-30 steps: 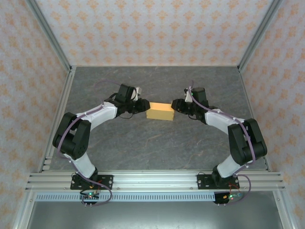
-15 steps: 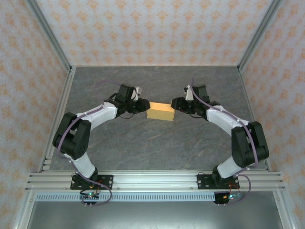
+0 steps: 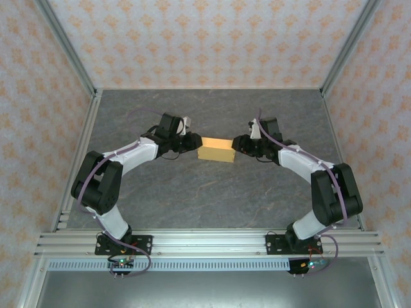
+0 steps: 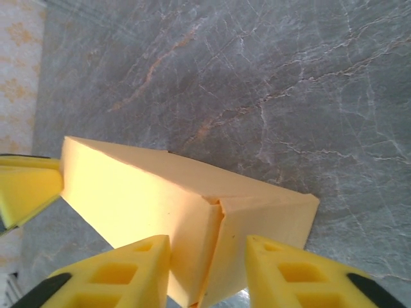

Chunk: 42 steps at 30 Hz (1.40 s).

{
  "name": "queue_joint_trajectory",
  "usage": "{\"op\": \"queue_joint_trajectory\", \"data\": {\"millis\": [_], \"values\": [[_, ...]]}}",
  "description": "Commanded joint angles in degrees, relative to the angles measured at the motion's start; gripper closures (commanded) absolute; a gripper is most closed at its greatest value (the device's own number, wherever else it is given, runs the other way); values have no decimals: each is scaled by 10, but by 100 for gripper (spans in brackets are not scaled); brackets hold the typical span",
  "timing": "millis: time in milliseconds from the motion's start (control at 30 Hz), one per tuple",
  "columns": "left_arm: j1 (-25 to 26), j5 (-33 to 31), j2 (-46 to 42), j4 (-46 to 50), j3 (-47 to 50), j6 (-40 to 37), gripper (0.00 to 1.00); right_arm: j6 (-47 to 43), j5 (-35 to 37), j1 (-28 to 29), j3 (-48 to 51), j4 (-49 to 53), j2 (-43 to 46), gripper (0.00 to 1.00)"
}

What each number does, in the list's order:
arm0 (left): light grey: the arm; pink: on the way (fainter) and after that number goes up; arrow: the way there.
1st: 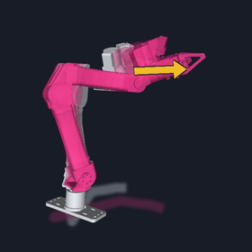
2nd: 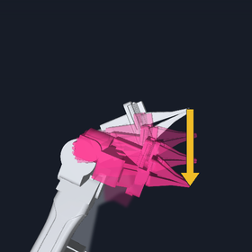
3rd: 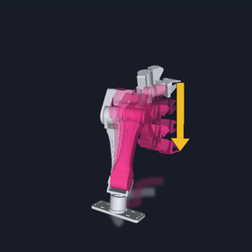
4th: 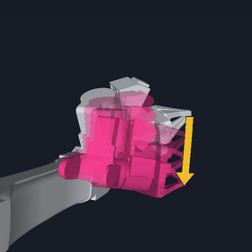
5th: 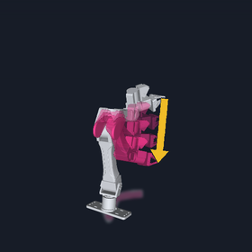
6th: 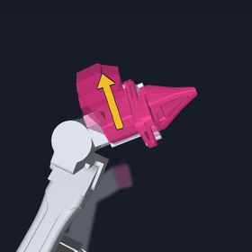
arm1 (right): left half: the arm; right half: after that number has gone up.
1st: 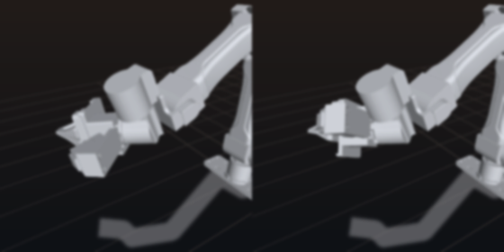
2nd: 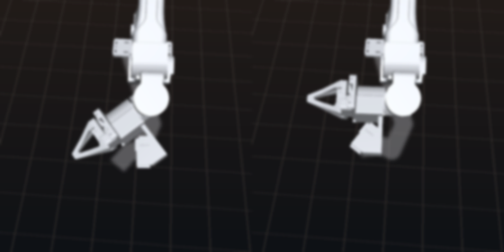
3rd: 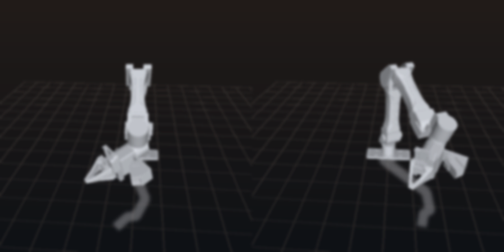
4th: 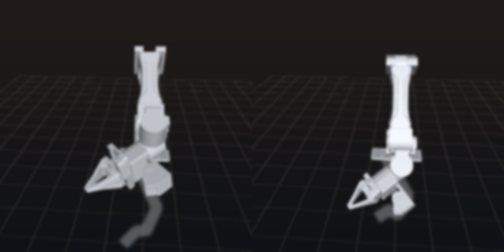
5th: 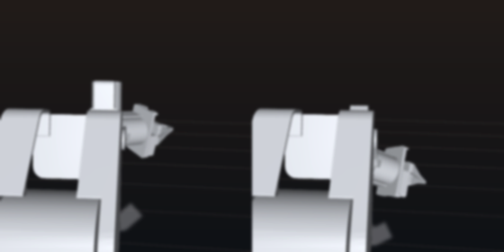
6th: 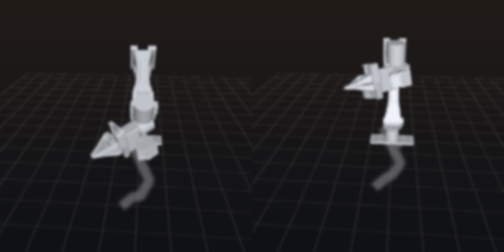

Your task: Fold the paper box

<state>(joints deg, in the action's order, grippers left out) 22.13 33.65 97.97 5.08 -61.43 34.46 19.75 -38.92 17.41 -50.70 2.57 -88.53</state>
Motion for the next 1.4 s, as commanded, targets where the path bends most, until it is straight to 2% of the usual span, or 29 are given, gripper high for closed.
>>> {"op": "queue_joint_trajectory", "data": {"millis": [0, 367, 633, 833, 900, 1000, 1100, 1233, 1367], "values": [[9, -26, -1, 51, 29, -15, 68, -5, 1, -3, 20, -7, -20, 70], [36, -20, -56, 6, 106, -12, 65, -41, -21, 4, 66, -10, 27, 73], [63, -38, -88, -10, 154, -9, 63, -32, 1, 21, 127, -33, 65, 73], [64, -55, -84, 8, 165, -35, 61, -17, 14, 34, 135, -53, 38, 72], [65, -59, -103, 22, 170, -58, 59, -25, 19, 34, 128, -31, 49, 70], [60, -91, -139, 14, 186, -50, 51, -30, 68, 33, 134, -22, 81, 57], [37, -85, -105, -19, 160, -13, 47, -18, 83, 32, 100, -35, 46, 52], [30, -64, -22, -17, 92, -4, 47, 9, 43, 29, 56, -72, -24, 52], [30, -50, 8, -28, 72, 7, 48, 18, 26, 31, 37, -87, -55, 54]]}}
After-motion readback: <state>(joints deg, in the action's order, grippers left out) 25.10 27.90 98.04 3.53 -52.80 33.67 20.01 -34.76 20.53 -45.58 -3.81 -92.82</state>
